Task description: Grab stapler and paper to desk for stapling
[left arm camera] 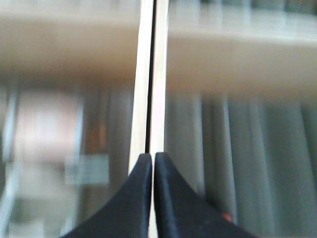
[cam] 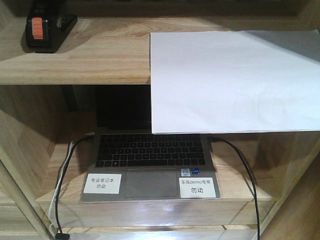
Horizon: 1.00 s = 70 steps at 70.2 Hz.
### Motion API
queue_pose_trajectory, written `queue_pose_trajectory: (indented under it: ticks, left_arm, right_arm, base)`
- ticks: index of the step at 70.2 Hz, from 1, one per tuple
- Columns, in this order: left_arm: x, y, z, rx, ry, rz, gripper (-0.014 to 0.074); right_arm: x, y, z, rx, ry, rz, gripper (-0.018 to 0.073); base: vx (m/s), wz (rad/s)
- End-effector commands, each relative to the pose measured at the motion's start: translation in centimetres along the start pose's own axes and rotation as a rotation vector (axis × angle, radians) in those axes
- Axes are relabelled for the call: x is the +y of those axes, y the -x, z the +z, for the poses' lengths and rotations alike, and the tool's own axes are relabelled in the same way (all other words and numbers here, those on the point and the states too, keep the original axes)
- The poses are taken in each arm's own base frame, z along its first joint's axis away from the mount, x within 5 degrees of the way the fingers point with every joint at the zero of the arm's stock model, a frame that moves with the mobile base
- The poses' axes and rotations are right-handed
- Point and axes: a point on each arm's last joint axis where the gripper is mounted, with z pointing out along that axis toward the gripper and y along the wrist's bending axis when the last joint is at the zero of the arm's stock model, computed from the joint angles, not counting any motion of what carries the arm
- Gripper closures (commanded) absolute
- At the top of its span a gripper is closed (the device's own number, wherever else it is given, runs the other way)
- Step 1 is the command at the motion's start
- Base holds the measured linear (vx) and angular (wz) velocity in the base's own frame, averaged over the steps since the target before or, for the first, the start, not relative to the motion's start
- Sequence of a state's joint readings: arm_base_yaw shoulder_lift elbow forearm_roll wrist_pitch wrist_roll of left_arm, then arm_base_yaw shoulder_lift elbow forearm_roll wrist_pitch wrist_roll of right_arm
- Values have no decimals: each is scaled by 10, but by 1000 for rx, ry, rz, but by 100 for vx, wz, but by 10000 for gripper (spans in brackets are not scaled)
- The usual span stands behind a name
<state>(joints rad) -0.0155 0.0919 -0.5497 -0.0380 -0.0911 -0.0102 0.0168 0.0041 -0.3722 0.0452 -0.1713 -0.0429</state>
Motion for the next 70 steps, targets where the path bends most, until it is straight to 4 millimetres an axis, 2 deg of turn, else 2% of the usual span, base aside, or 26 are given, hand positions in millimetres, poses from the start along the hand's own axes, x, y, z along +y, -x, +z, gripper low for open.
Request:
queue_pose_trajectory:
  ticks: [1, 8, 17, 25, 33, 40, 44, 51, 57, 63, 66, 70]
  left_arm:
    - [-2, 36, 21, -42, -3, 36, 603]
    - [-3, 59, 45, -7, -6, 83, 603]
    - [-5, 71, 76, 101, -11, 82, 599]
    - [-5, 60, 93, 264, -17, 78, 583]
    - [-4, 42, 97, 417, -21, 78, 535]
    - [-4, 34, 95, 506, -24, 78, 447]
    - [-4, 32, 93, 543, -26, 79, 358]
    - [-4, 28, 90, 597, -28, 78, 192]
    - [-4, 25, 88, 630, -29, 77, 39]
    - [-4, 25, 87, 641, -28, 69, -95]
    - [-4, 25, 87, 641, -28, 69, -140]
    - [-4, 25, 87, 641, -28, 69, -136]
  right_arm:
    - [0, 31, 15, -51, -6, -19, 565]
    - [1, 48, 38, 7, -3, -19, 565]
    - [1, 54, 69, 148, 3, -19, 561]
    - [2, 47, 95, 301, 9, -16, 548]
    - [2, 33, 107, 423, 13, -11, 525]
    - [3, 23, 111, 487, 16, 23, 484]
    - [4, 20, 112, 507, 17, 47, 448]
    - [4, 19, 112, 516, 18, 66, 356]
    - [4, 19, 112, 516, 18, 66, 231]
    - [4, 19, 112, 514, 18, 66, 69]
    - [4, 20, 112, 512, 18, 66, -20]
    - [4, 20, 112, 513, 18, 66, -130]
  base:
    - [0, 0]
    - [0, 0]
    - [0, 0]
    - [0, 0]
    - [0, 0]
    - [0, 0]
    - [0, 0]
    - [0, 0]
    - [0, 0]
    - [0, 0]
    - [0, 0]
    - [0, 0]
